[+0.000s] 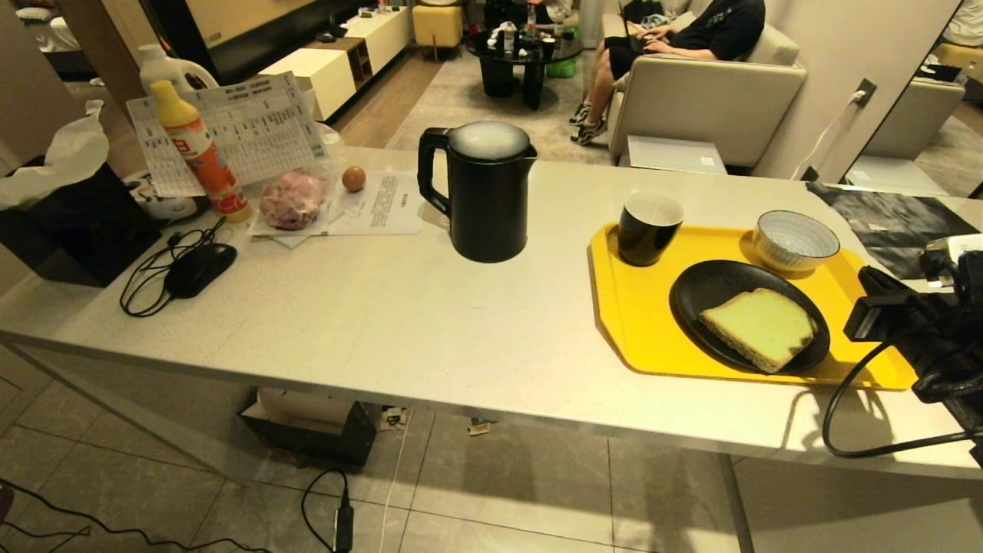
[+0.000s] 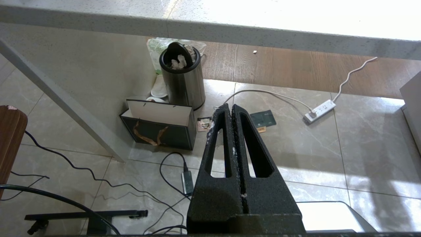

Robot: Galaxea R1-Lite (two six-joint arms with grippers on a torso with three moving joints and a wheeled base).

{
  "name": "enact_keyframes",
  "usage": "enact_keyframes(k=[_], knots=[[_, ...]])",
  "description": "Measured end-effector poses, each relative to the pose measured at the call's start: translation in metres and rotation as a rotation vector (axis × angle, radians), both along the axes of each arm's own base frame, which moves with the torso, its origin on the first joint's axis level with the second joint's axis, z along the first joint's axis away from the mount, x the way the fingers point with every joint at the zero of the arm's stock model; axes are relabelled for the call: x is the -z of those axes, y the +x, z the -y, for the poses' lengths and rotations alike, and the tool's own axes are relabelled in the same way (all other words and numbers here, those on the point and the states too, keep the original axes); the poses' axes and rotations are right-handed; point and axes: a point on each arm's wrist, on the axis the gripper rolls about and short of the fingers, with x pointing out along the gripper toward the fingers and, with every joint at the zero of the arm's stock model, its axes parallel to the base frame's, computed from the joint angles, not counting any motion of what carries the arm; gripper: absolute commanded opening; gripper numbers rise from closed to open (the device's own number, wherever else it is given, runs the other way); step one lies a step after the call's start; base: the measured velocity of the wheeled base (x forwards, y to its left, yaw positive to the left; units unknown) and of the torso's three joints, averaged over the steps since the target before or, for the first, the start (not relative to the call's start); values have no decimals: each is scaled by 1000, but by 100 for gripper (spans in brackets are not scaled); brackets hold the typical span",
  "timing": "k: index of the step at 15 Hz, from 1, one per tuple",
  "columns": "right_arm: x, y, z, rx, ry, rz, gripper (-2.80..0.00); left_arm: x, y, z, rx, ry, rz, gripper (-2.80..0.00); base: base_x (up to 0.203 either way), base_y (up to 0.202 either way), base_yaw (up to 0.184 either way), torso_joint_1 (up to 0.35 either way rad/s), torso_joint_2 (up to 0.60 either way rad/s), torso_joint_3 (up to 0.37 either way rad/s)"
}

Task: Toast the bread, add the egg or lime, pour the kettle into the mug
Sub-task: Pick up the egg

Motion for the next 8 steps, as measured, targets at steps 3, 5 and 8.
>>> enact_keyframes(k=[3,5,8], knots=[[-6,-2,14,12,19,-5,-280,0,0,0,0,0,0,-280,0,0,0,0,0,0],[-11,-1,22,4,24,6,-280,0,0,0,0,0,0,-280,0,0,0,0,0,0],[-16,2,27,5,24,16,-280,0,0,0,0,0,0,-280,2,-11,128,4,0,2]])
